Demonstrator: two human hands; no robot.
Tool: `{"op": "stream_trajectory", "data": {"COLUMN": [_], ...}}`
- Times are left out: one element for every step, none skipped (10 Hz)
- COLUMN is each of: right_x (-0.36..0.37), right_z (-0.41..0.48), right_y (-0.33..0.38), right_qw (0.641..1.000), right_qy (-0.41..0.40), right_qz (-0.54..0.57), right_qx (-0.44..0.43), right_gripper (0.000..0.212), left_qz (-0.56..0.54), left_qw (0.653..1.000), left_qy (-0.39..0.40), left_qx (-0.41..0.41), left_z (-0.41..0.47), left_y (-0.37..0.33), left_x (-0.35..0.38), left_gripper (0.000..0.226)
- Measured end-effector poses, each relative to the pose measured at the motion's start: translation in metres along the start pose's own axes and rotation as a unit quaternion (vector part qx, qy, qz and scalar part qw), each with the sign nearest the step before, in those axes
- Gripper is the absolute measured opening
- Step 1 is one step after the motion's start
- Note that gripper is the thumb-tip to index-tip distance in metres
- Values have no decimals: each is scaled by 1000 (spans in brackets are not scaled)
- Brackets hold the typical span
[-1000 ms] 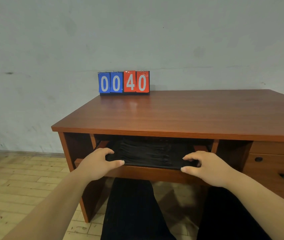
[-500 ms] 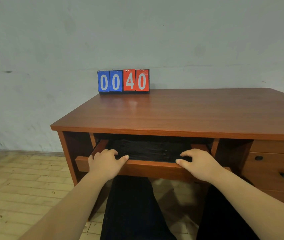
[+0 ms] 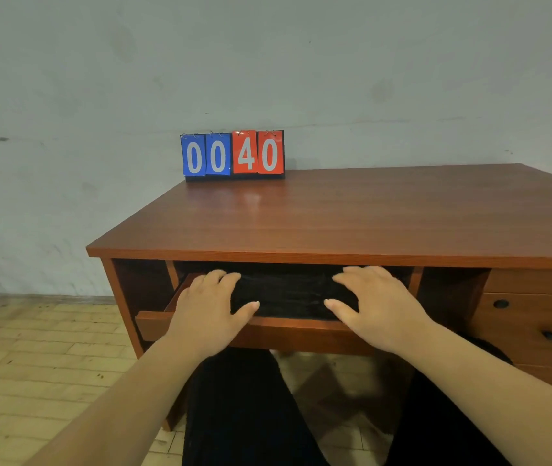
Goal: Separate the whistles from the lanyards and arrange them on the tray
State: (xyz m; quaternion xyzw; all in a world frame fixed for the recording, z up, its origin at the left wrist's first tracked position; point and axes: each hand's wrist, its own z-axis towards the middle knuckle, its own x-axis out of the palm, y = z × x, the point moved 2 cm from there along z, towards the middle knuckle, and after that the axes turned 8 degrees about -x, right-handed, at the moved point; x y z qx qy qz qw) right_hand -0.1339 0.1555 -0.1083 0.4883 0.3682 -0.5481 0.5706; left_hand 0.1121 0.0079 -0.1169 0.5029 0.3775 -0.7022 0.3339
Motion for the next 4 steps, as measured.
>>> {"op": "stream_trajectory", "data": {"right_x": [-31, -53, -67, -71], "right_z": [16, 44, 79, 113], "right_y": [2, -11, -33, -57], "right_qw": [999, 1000, 1000, 998], "right_qy": [-29, -22, -2, 28], "right_qz": [-20, -18, -1, 9], "right_qx": [-23, -6, 24, 62], "right_gripper": [64, 66, 70, 75], "left_qz": [-10, -17, 4, 18], "left_qw": [998, 997, 997, 997], "left_qy": [-40, -30, -10, 19], "left_qx": [48, 72, 78, 67], "left_z": [16, 49, 96, 143], "left_y": [-18, -34, -49, -64], "left_x": [-20, -35, -47, -51], "left_gripper": [72, 73, 75, 77]}}
